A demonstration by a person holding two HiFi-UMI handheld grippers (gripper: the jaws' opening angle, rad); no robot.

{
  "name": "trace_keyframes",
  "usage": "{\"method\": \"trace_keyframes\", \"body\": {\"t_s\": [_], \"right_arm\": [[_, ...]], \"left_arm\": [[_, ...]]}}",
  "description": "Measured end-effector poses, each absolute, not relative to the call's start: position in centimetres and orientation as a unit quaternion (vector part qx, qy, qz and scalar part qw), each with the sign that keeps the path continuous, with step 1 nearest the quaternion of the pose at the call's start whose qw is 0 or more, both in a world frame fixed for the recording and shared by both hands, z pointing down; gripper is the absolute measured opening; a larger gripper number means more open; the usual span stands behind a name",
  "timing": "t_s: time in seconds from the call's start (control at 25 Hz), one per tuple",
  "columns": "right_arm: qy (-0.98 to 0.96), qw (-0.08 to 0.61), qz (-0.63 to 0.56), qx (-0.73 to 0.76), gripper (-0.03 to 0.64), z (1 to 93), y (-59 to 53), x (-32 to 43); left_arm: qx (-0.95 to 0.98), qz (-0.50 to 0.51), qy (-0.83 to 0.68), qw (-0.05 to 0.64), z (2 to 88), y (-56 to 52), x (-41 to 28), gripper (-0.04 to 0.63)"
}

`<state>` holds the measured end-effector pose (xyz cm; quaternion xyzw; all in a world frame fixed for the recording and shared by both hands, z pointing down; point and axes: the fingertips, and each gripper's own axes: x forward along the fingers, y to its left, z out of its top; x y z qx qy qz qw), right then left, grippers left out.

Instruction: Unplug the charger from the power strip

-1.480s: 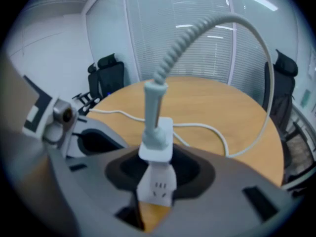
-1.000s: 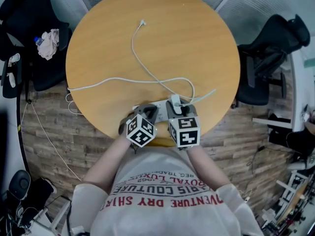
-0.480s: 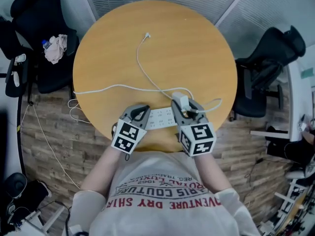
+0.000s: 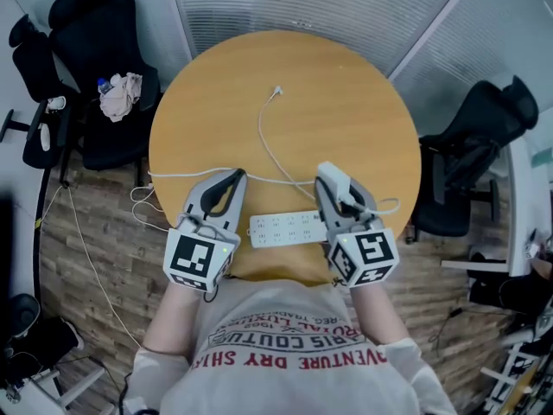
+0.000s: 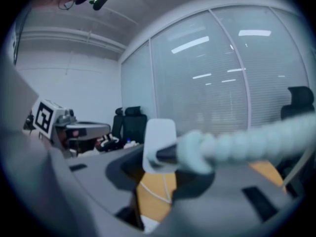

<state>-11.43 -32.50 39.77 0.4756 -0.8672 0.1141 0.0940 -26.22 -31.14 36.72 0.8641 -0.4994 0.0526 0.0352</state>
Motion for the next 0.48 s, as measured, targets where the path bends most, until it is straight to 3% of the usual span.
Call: {"method": "trace_keyframes", "body": {"t_s": [0.48], "right_arm": [[-0.892,0.076,0.083,0.439,0.155,37.8,-31.9,-13.4]], "left_arm": [[0.859,0.031,-0.511,0.017,34.4,-30.5,-27.3,0.034]]}}
